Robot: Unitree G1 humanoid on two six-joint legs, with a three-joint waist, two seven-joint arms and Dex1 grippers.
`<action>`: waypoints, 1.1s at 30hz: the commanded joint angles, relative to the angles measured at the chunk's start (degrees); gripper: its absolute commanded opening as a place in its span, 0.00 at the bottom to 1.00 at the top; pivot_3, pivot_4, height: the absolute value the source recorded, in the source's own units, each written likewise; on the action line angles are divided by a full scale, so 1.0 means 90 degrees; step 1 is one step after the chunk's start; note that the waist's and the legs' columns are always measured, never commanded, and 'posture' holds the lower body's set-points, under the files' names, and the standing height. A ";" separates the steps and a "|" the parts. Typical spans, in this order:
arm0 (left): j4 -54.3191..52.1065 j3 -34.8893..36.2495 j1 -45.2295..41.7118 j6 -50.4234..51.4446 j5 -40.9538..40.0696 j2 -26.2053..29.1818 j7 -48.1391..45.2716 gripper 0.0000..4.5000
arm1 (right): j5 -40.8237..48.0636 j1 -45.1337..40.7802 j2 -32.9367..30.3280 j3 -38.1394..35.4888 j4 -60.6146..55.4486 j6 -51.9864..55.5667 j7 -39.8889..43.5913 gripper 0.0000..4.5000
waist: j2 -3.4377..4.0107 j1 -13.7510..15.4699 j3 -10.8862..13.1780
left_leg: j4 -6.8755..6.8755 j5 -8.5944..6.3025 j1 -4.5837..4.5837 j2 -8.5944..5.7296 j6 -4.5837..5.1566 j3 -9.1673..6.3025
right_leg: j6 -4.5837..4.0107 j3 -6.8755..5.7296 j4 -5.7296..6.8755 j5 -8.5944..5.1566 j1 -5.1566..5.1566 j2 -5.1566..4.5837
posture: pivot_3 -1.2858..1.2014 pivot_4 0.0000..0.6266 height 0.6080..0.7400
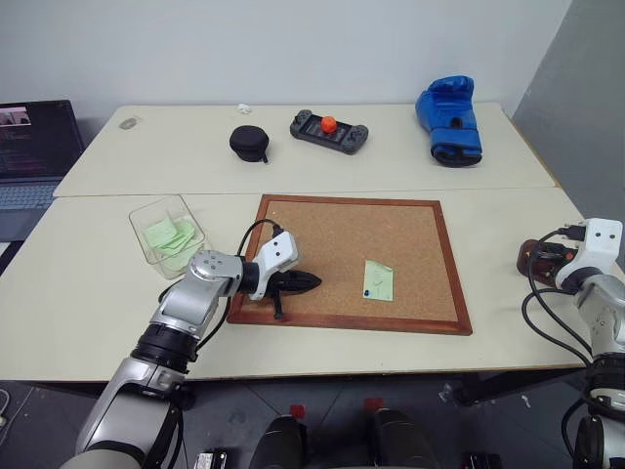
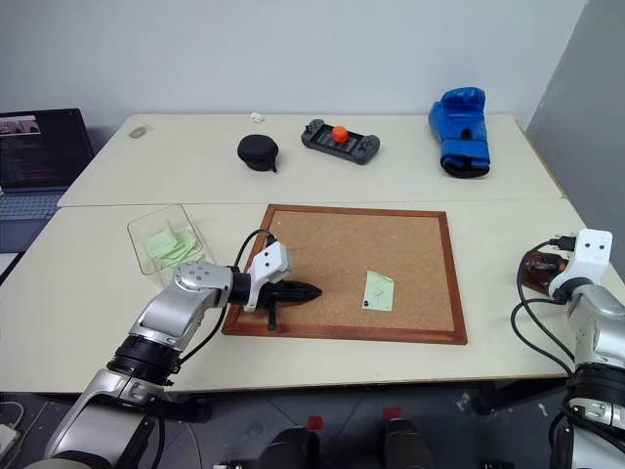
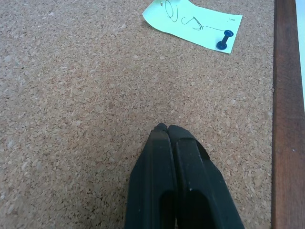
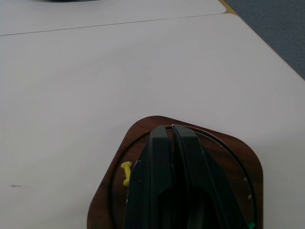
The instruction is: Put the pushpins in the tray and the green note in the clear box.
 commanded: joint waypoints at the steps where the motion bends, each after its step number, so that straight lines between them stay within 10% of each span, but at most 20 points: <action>1: 0.0104 -0.0167 0.0097 0.0066 0.0155 -0.0005 -0.0032 0.00 | -0.0066 -0.0151 -0.0193 -0.0108 0.0029 -0.0257 -0.0009 0.16 | 0.0000 0.0000 0.0000 | 0.0000 0.0000 0.0000 0.0000 0.0000 0.0000 | 0.0000 -0.0001 0.0000 0.0000 0.0000 0.0000 | 0.52 0.24 1.00; 12: 0.0116 -0.0160 0.0104 0.0062 0.0154 -0.0004 -0.0027 0.00 | -0.0030 -0.0099 -0.0241 -0.0139 0.0062 -0.0289 -0.0010 0.66 | 0.0001 0.0000 0.0000 | 0.0000 0.0000 0.0000 0.0000 0.0000 0.0000 | 0.0000 0.0000 0.0000 0.0000 0.0000 0.0000 | 0.52 0.24 1.00; 33: 0.0193 -0.0166 0.0031 0.0055 0.0170 -0.0007 -0.0060 0.00 | 0.0763 0.1067 0.0068 0.2676 -0.4134 -0.0644 0.3554 0.66 | 0.0006 0.0003 -0.0005 | 0.0005 -0.0001 0.0000 0.0002 0.0001 -0.0009 | 0.0004 -0.0006 -0.0004 -0.0001 0.0003 0.0006 | 0.52 0.24 1.00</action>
